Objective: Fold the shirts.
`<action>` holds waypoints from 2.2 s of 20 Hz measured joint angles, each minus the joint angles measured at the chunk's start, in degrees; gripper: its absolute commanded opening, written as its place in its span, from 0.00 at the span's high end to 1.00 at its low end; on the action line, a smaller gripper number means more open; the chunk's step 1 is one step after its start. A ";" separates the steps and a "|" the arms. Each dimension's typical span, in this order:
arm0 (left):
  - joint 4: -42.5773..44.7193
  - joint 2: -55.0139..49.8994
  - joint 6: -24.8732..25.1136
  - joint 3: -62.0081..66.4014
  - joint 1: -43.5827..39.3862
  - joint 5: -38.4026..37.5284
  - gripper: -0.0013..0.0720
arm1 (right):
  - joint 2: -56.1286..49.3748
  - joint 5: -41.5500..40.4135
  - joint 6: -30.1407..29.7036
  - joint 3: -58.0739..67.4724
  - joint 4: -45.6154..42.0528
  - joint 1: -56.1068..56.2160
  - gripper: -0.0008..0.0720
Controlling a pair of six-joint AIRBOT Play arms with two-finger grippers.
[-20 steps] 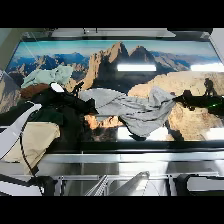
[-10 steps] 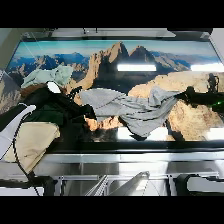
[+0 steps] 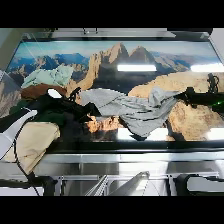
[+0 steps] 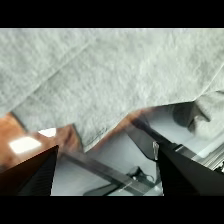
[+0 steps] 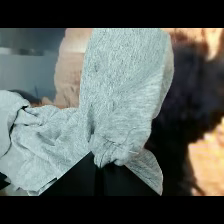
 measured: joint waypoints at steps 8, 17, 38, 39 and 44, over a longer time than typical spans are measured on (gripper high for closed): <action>-0.20 -4.46 2.05 3.34 -4.63 0.55 0.97 | 0.00 1.05 0.24 0.00 0.02 0.02 0.97; 2.45 -4.31 3.54 4.02 -1.55 -3.21 0.97 | 0.39 3.80 0.24 0.02 -0.02 0.00 0.97; -28.94 58.69 15.41 35.32 47.87 -11.89 0.95 | 58.71 -11.04 -8.52 22.29 4.52 -4.98 0.97; -29.29 57.68 15.17 34.91 49.07 -12.55 0.95 | 56.92 -9.86 -7.67 22.32 4.52 -4.96 0.97; -28.33 46.82 17.49 25.88 40.70 -14.36 0.96 | 40.96 -0.35 -4.72 21.35 4.11 -1.38 0.97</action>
